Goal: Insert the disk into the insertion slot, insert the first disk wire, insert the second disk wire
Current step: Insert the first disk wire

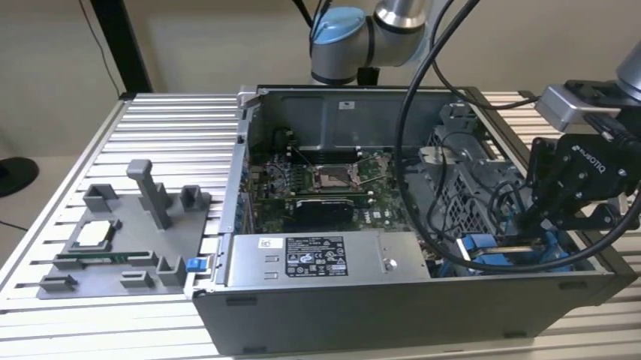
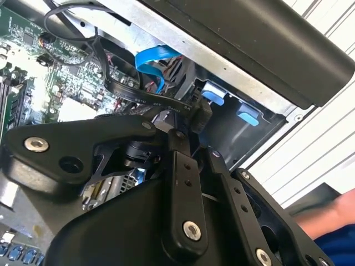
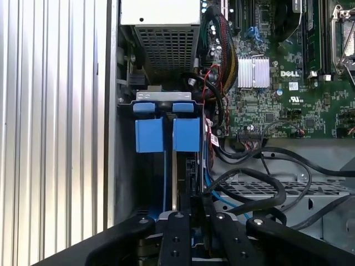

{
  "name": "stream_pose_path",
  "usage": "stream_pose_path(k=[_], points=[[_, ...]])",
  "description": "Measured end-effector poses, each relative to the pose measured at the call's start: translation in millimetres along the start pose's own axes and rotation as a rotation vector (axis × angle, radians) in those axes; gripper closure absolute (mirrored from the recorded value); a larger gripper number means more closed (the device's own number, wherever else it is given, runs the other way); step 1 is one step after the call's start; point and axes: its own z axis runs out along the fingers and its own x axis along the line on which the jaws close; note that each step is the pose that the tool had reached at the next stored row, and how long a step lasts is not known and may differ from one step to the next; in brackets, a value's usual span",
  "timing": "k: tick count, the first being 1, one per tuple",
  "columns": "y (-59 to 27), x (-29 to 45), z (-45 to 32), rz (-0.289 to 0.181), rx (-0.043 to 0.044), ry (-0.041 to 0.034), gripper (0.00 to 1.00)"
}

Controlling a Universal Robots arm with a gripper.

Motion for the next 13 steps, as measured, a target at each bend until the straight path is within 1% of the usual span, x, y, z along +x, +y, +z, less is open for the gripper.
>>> stream_pose_path(k=[13], points=[[-0.1,0.5,0.5,0.000,0.0001,0.0003,1.00]])
